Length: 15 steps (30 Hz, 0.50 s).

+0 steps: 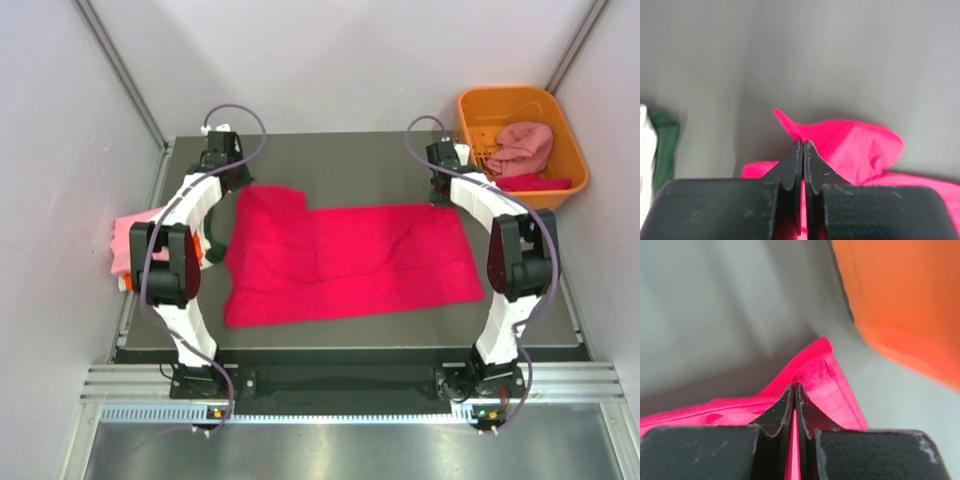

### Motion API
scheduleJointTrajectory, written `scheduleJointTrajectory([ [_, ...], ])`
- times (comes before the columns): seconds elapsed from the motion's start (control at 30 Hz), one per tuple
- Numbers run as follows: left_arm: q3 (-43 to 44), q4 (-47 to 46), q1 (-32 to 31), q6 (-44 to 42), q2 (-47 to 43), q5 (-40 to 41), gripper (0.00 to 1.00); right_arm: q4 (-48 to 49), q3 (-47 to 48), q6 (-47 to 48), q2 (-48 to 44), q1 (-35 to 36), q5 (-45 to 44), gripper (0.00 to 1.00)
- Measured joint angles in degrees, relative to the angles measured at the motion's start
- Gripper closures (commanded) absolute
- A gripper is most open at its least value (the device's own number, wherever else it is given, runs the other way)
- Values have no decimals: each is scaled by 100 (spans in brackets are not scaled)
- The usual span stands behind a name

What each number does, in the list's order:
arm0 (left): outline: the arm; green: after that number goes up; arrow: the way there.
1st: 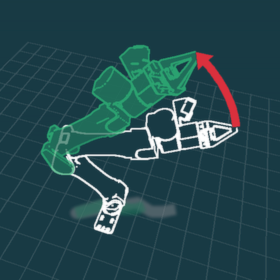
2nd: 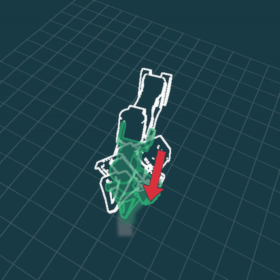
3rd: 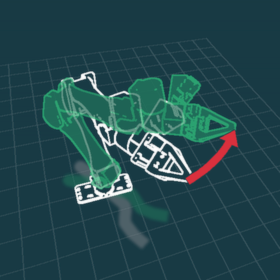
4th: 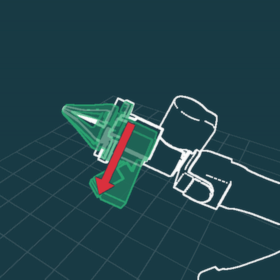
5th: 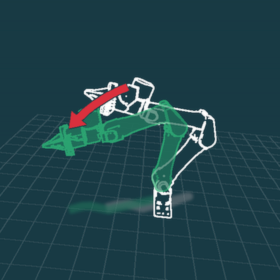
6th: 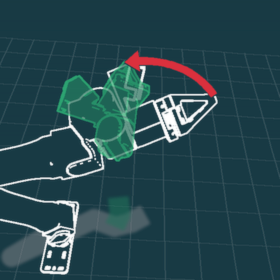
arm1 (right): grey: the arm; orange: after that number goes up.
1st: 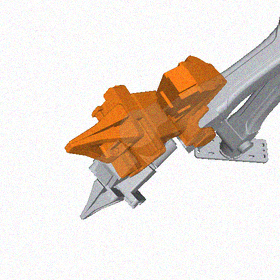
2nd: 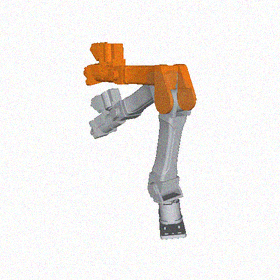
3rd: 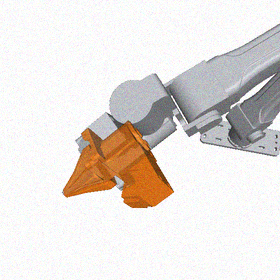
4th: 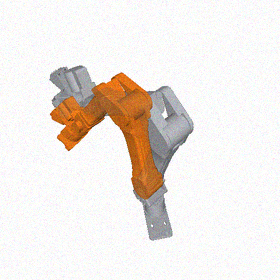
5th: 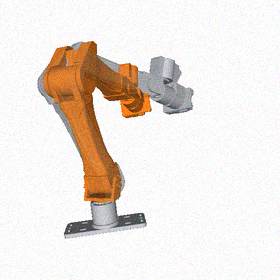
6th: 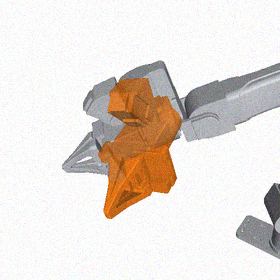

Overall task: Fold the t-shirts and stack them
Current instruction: Fold the tshirt

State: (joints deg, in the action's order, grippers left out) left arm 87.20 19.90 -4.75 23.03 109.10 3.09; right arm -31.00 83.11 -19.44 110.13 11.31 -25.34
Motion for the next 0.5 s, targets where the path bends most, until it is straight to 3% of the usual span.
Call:
scheduleJointTrajectory([
  [0.5, -1851, -164, -354, -79, -1963, 562, 100, 199, -1145, 17, -1266, 0, 358, 100],
])
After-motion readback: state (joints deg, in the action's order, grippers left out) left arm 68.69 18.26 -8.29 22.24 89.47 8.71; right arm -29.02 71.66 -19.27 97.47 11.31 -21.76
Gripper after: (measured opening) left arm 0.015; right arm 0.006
